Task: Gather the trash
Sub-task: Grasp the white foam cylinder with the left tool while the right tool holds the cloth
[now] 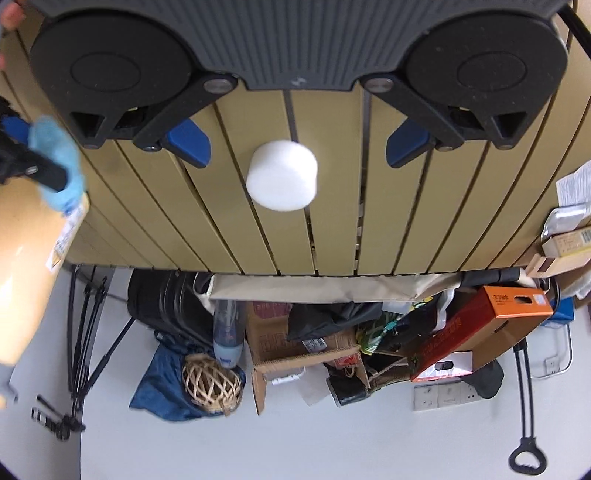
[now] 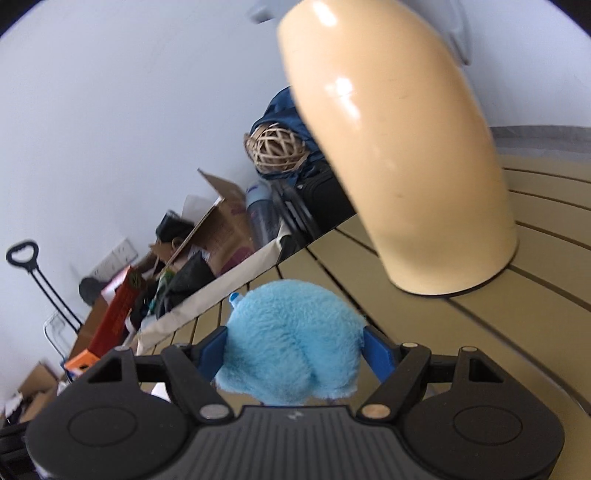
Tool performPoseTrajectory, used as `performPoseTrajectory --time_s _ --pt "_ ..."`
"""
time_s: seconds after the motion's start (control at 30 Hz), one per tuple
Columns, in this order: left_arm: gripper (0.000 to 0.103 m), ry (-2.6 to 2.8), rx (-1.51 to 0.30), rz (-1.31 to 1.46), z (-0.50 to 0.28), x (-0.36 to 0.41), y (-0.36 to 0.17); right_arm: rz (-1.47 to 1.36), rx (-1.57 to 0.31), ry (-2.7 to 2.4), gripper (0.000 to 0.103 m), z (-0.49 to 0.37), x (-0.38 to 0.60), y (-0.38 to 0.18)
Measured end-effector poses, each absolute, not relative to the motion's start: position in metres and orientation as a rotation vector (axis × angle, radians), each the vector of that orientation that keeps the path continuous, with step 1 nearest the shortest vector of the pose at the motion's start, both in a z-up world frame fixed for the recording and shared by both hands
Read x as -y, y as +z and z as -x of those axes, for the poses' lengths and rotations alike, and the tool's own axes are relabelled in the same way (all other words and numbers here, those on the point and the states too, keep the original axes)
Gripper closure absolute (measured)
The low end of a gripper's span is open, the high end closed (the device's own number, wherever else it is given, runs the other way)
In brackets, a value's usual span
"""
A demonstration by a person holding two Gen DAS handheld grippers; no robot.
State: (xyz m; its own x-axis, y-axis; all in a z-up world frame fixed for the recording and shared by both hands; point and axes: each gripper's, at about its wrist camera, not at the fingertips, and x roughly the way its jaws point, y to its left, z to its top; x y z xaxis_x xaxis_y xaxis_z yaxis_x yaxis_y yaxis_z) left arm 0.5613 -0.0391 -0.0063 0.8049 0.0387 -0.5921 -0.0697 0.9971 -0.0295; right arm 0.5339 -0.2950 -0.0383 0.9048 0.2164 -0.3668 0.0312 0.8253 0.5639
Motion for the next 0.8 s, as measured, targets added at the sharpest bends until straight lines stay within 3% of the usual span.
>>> performPoseTrajectory --time_s 0.33,0.8 --pt "0.0 0.133 -0.654 -0.053 -0.603 0.061 -0.027 -0.675 -0.448 0.123 0.027 -0.54 0.305 -0.055" --pt "0.002 0.096 -0.689 0.043 -0.621 0.055 -0.048 -0.668 -0.411 0.093 0.027 -0.537 0.302 -0.054"
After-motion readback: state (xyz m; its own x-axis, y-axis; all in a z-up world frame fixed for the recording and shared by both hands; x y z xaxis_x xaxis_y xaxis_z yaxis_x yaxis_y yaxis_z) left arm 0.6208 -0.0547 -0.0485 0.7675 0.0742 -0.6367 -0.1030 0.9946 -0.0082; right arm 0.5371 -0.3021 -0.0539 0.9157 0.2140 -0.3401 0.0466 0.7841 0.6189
